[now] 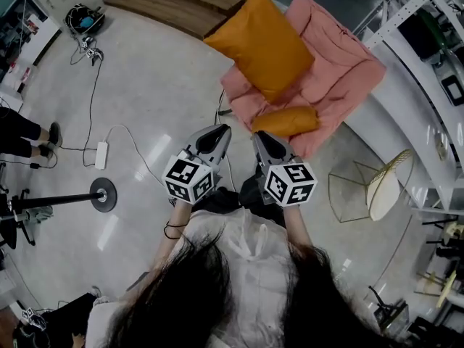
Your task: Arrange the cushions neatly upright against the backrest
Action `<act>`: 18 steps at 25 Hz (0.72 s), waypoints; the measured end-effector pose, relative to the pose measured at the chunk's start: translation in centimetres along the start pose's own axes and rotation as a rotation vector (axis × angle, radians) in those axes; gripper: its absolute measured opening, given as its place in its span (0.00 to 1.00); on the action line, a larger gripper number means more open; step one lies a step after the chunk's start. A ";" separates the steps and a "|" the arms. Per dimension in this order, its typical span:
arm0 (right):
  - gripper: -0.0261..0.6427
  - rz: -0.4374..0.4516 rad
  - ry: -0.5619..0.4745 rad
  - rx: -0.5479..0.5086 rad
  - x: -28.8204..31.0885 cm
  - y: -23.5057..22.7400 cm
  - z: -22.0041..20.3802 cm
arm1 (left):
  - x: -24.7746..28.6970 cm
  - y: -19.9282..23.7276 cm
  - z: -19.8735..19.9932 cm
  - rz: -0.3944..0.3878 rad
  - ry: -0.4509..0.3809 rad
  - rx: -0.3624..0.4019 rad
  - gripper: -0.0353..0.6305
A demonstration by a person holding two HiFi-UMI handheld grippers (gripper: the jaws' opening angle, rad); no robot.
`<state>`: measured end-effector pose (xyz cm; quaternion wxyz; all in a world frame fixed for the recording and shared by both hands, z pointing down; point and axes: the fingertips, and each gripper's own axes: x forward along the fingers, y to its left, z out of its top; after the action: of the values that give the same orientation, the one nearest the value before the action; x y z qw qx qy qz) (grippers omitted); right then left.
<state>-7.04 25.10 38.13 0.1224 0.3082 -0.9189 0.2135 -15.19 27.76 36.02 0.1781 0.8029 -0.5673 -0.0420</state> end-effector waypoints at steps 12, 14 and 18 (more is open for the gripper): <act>0.12 0.008 0.001 0.027 3.6 -8.1 2.9 | 8.3 0.8 0.3 0.034 0.077 0.174 0.10; 0.12 0.013 0.003 0.020 4.4 -10.2 4.0 | 10.4 1.4 0.6 0.044 0.058 0.110 0.10; 0.12 0.031 0.020 0.016 5.6 -14.5 5.7 | 15.1 2.2 0.5 0.101 0.088 0.143 0.10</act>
<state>-2.96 9.18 39.67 0.1259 0.2928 -0.9206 0.2256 -11.97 13.05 38.30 0.1471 0.7852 -0.6000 0.0431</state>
